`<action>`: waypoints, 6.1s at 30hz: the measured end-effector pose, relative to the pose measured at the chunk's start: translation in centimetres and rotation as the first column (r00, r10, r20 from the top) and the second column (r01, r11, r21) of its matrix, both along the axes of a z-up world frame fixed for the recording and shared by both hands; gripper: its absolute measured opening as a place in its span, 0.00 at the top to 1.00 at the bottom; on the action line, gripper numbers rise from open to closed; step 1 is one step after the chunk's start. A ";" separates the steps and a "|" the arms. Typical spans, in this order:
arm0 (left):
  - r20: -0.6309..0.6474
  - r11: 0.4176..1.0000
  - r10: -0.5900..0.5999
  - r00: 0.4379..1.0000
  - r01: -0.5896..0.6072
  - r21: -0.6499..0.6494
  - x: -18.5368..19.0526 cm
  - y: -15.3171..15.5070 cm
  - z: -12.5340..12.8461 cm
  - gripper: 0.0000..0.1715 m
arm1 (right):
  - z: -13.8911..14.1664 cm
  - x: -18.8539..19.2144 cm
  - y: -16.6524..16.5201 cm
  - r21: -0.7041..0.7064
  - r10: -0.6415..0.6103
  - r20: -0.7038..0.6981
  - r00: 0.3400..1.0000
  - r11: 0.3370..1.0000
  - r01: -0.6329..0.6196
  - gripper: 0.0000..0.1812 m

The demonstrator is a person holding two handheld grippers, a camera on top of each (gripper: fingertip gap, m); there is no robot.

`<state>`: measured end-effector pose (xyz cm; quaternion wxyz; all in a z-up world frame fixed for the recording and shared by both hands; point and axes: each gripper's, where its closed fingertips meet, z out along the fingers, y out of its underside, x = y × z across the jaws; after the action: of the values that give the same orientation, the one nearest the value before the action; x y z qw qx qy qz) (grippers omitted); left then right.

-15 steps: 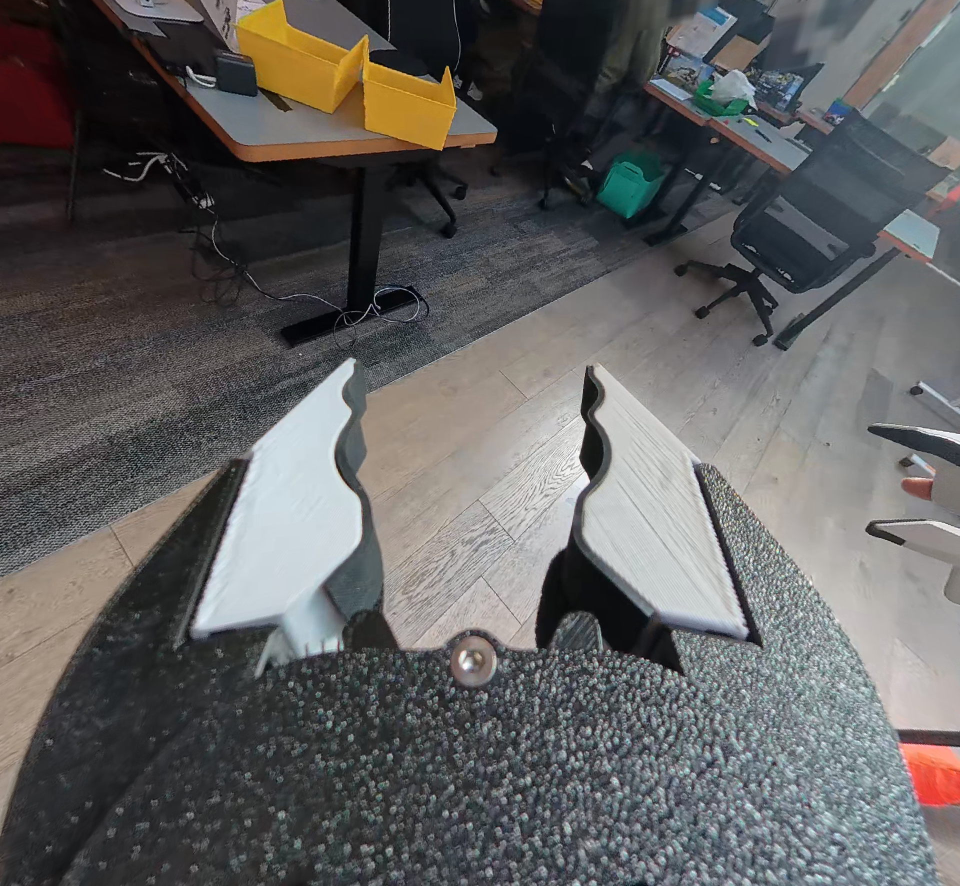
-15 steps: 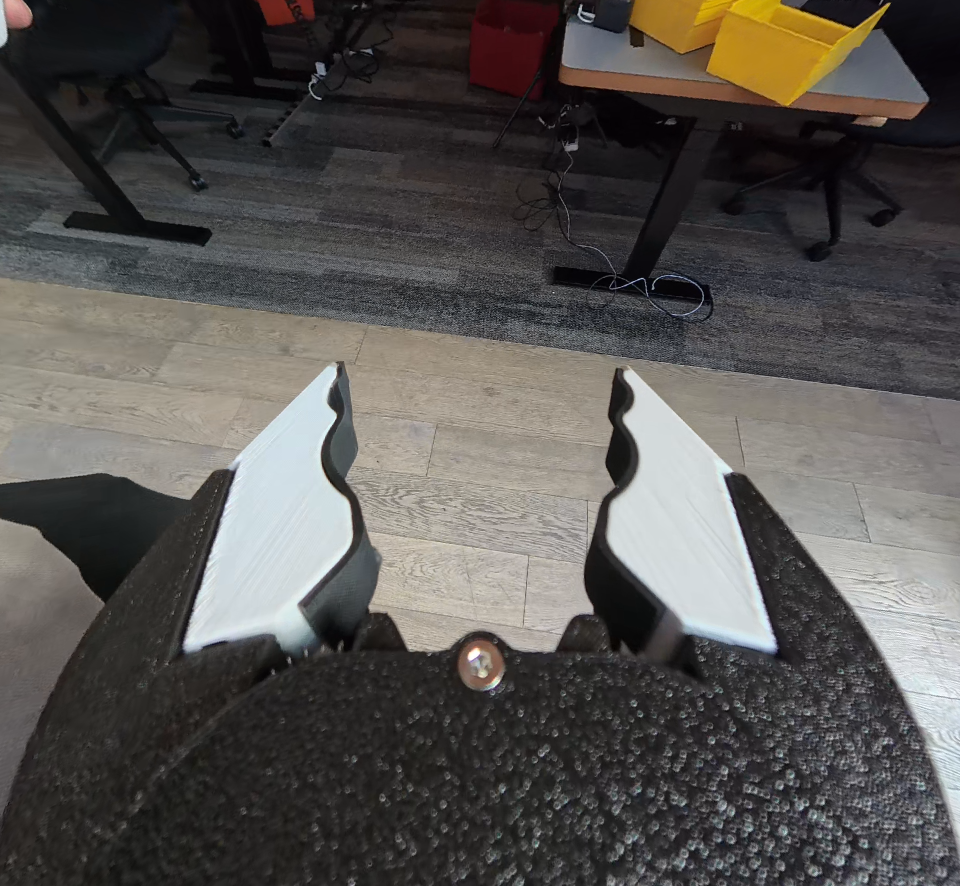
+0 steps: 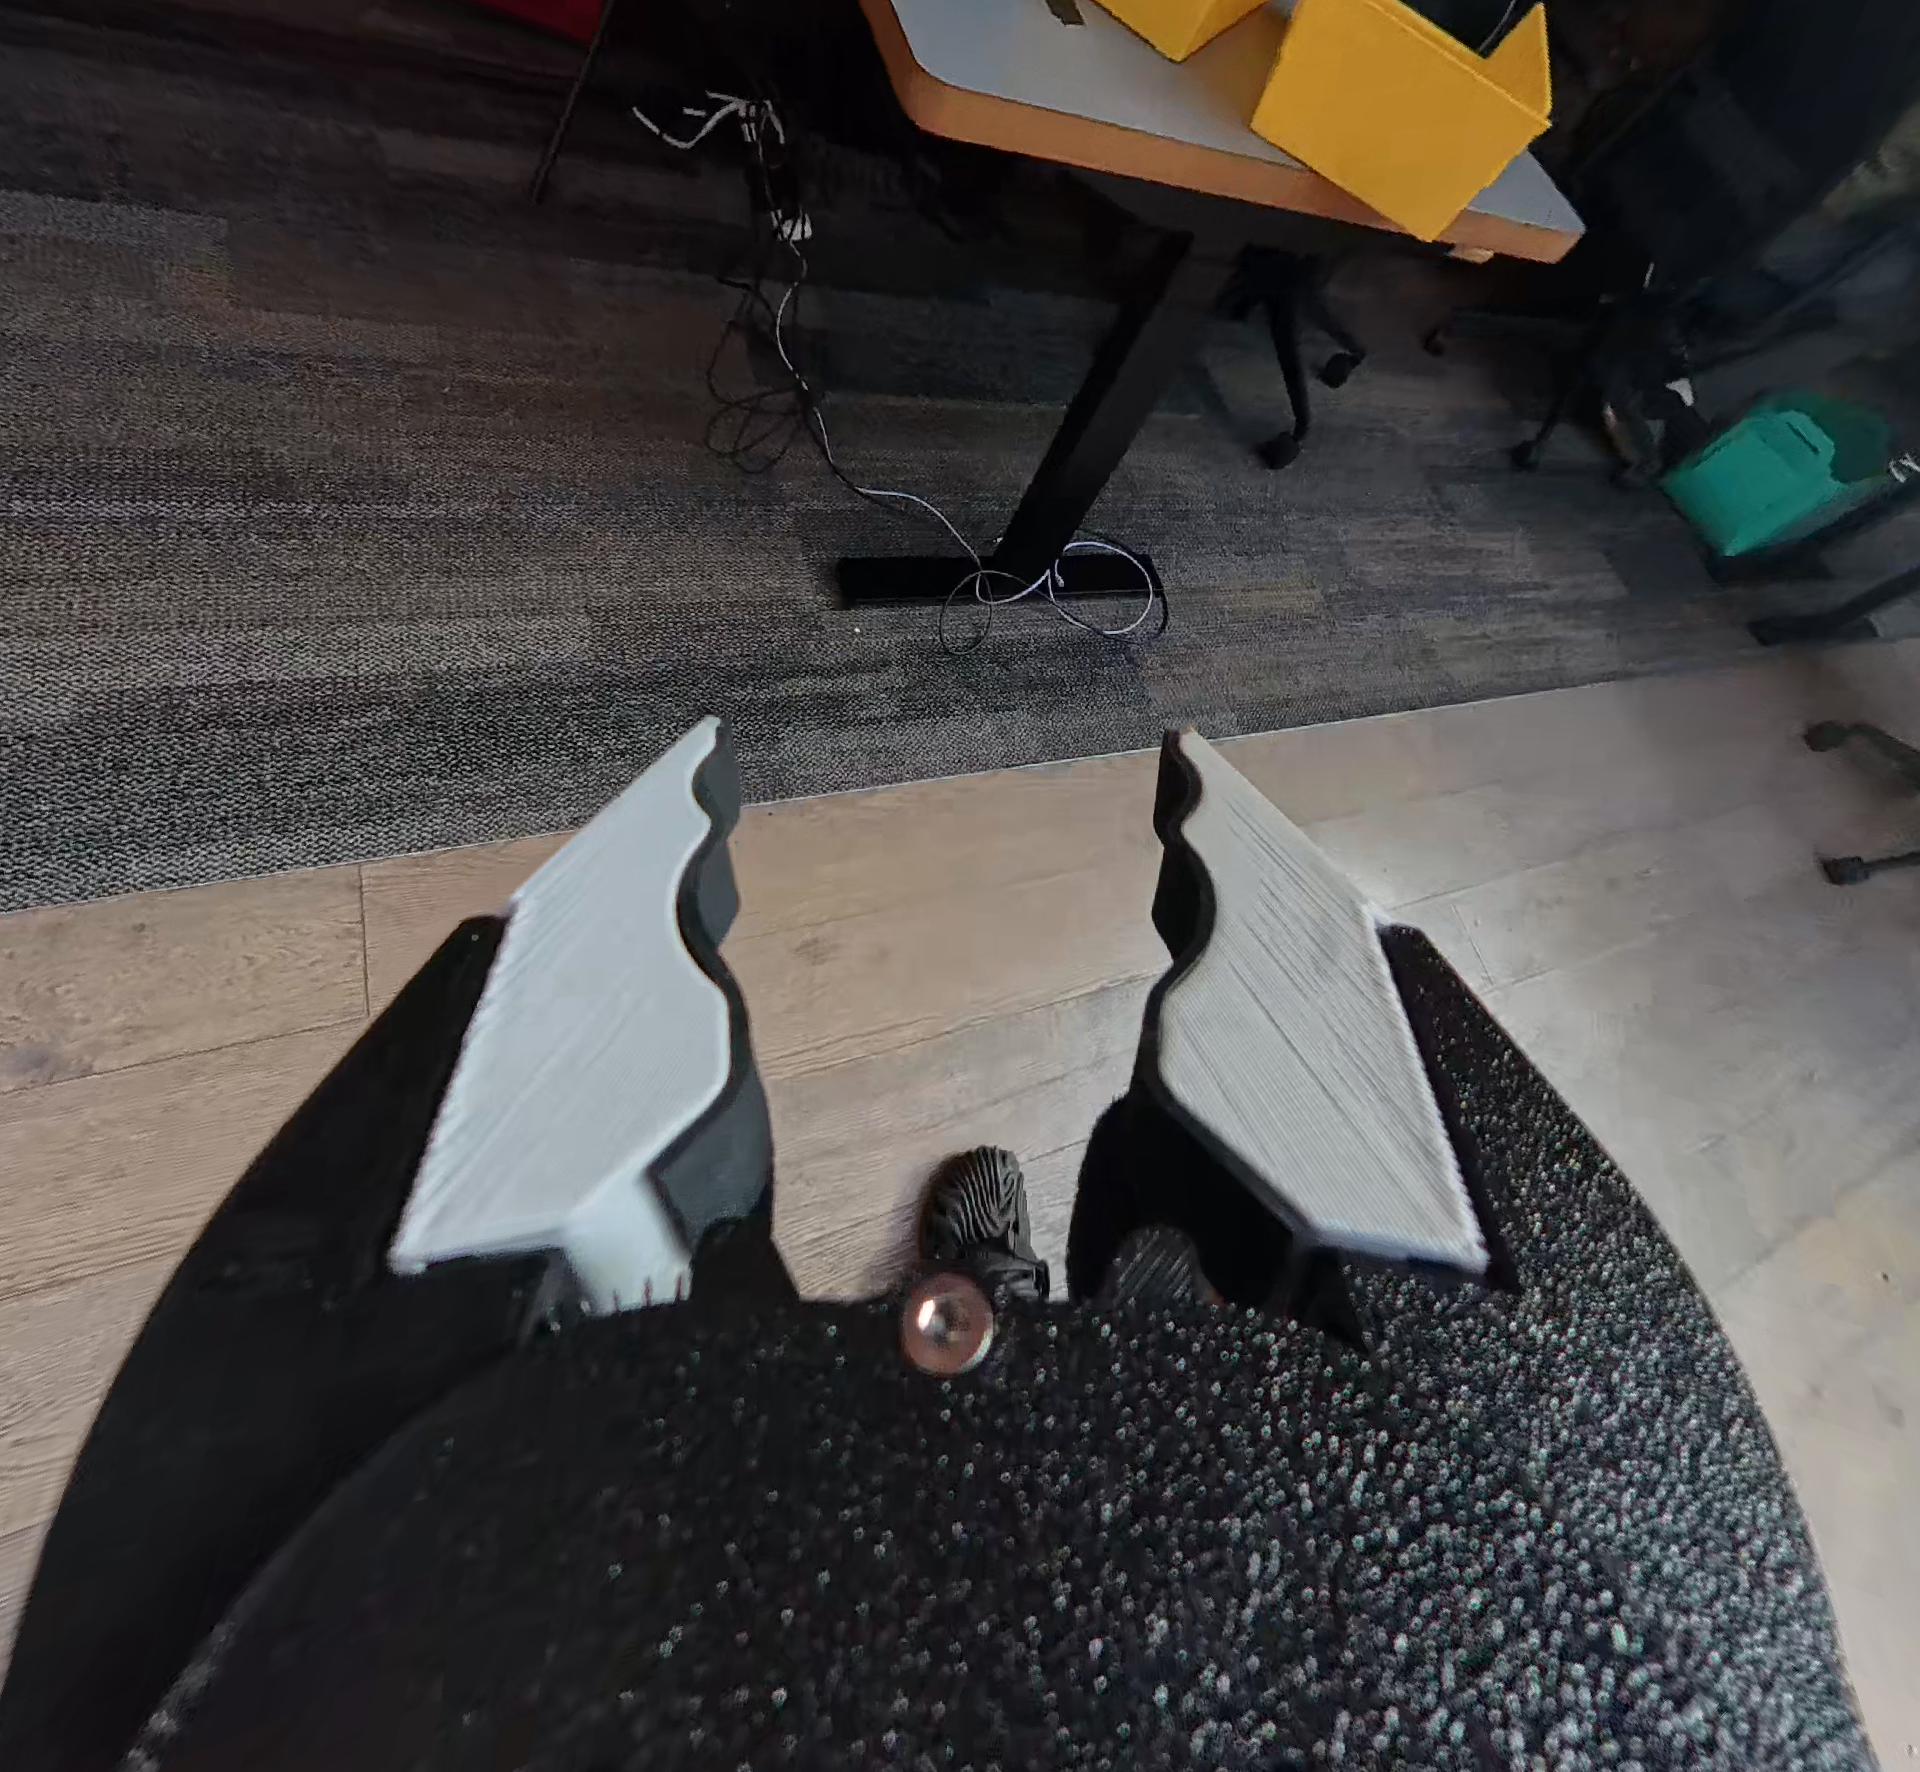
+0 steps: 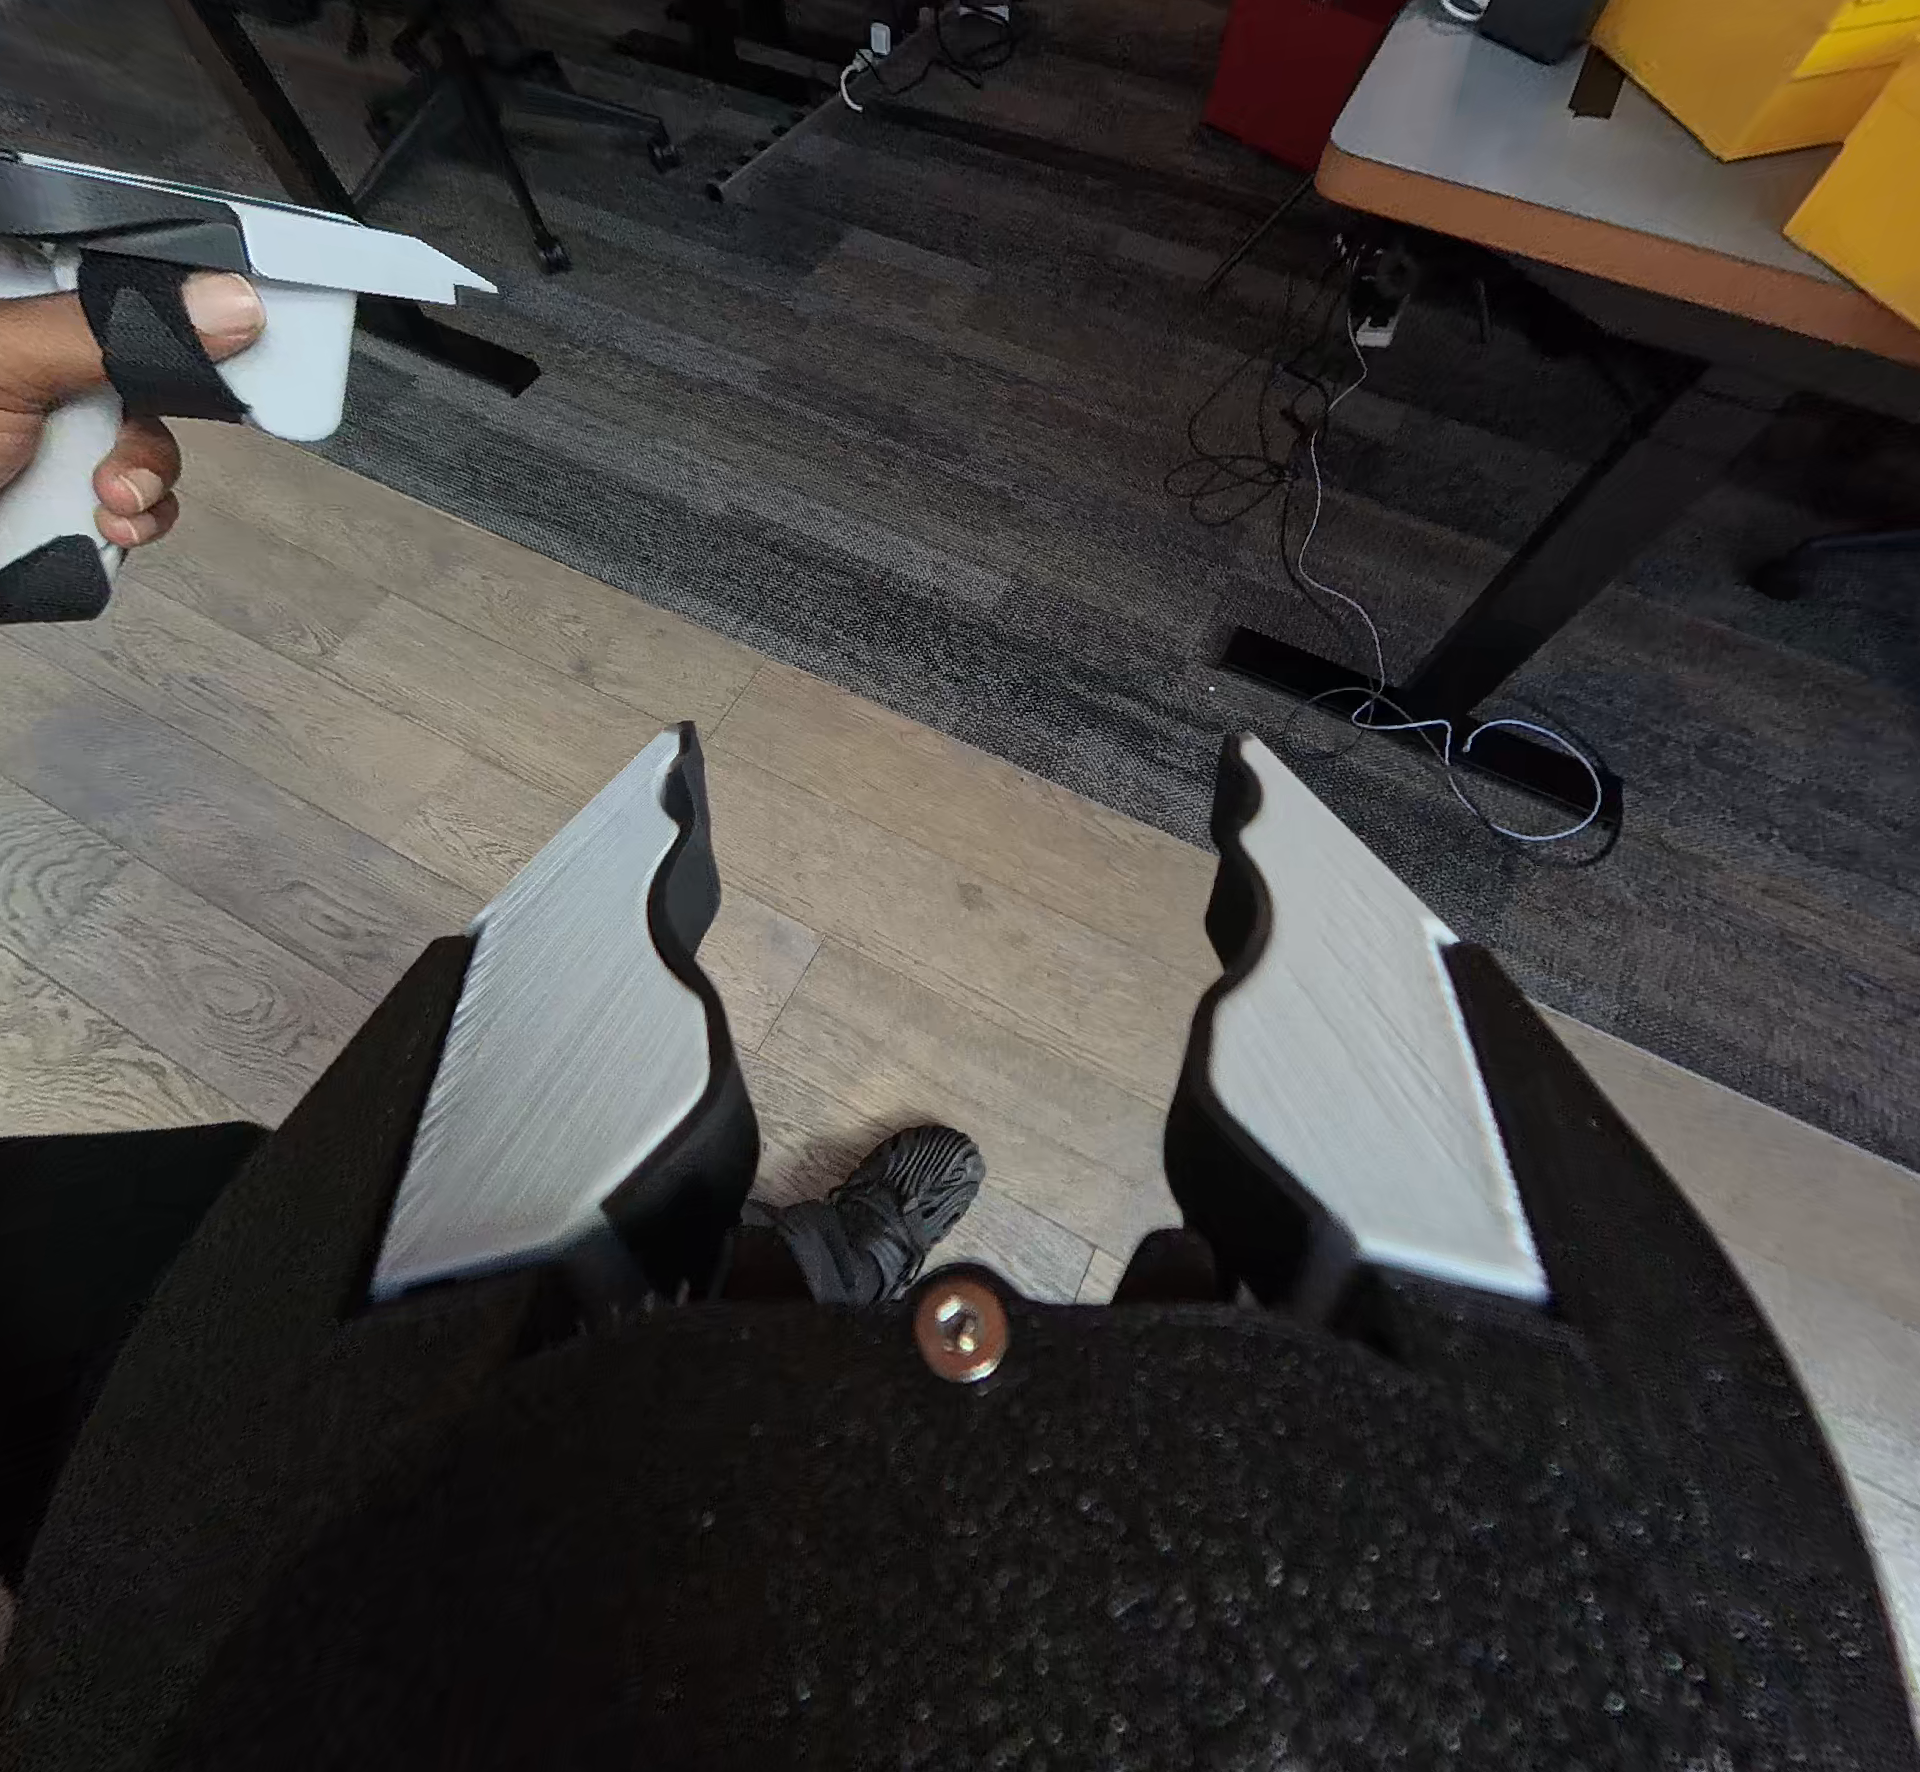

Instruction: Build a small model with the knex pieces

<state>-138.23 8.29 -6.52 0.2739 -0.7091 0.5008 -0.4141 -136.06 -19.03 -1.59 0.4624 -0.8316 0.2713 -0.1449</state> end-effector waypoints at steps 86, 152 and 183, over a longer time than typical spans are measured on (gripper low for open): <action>0.157 0.907 0.363 0.918 -0.387 0.164 9.8 1.5 -51.4 0.51 | -64.1 36.5 6.0 0.174 0.487 0.046 0.872 0.856 -0.487 0.42; 0.167 0.830 0.539 0.826 -0.554 0.063 16.8 37.6 -28.2 0.51 | -35.3 47.0 53.2 0.170 0.392 0.003 0.920 0.907 -0.386 0.30; 0.095 0.967 0.241 0.966 -0.247 0.061 73.8 99.2 -10.4 0.49 | -20.2 90.0 100.8 0.032 -0.039 -0.130 0.991 0.999 0.043 0.30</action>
<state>-64.41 107.53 -16.94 0.3697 -0.7363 0.4118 -0.3893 -46.05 81.77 -21.76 0.4551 -0.8254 0.3201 -0.0955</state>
